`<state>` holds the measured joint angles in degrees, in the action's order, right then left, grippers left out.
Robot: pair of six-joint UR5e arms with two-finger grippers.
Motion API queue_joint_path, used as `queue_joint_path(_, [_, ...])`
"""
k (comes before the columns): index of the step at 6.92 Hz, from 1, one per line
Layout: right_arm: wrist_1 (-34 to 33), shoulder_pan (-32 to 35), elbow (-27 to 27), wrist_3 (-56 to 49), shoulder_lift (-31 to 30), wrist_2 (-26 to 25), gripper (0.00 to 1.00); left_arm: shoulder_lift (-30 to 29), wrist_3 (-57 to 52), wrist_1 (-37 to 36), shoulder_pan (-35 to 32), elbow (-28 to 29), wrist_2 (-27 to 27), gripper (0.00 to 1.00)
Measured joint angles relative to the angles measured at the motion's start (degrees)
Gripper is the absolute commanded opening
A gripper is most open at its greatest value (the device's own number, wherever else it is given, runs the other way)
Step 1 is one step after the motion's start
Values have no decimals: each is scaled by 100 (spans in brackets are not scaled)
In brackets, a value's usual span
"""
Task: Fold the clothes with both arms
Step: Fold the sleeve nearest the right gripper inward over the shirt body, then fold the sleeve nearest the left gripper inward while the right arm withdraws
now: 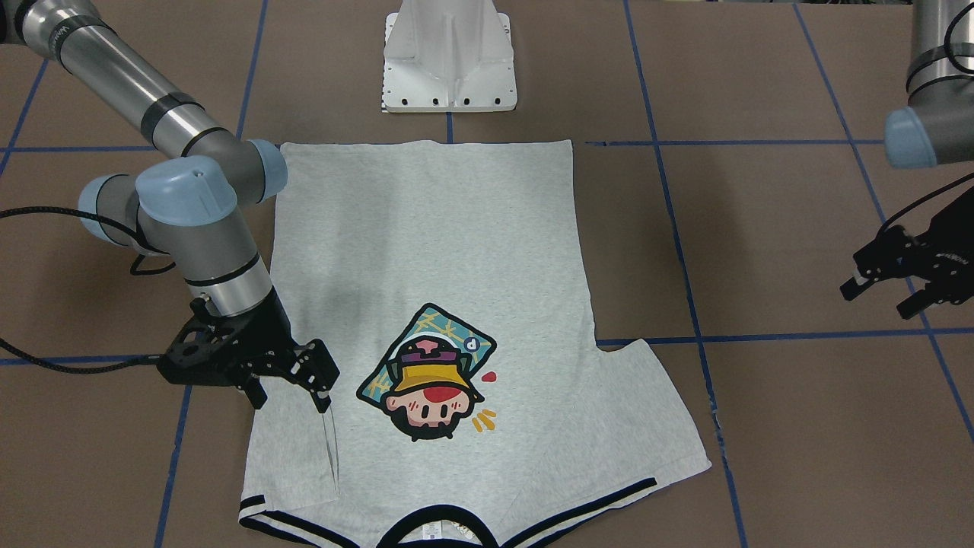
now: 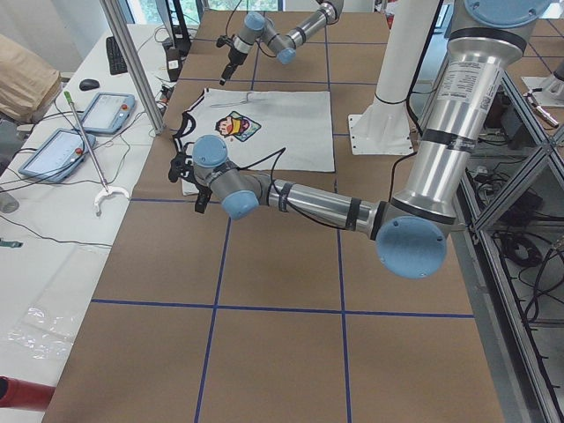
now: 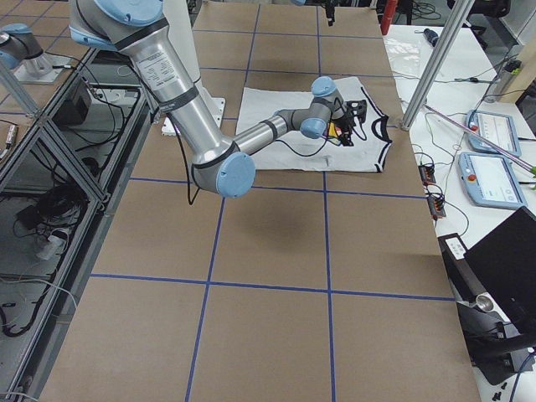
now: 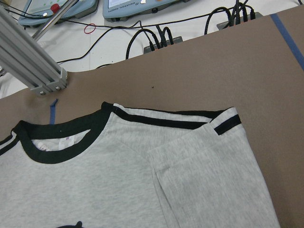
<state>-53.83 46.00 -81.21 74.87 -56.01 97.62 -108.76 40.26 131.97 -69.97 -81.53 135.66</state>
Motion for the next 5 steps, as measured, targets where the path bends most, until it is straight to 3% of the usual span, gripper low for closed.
queue_joint_path(2, [-38,-58,-924,1,-624,71,100,-1195,512,527,672,1516,-689,94])
queue_joint_path(3, [-38,-94,-1185,14,-823,79,100,-1540,854,850,929,2067,-1130,86])
queue_joint_path(5, [-36,-190,-1440,54,-1051,52,100,-2116,1141,1086,1246,2914,-1789,60])
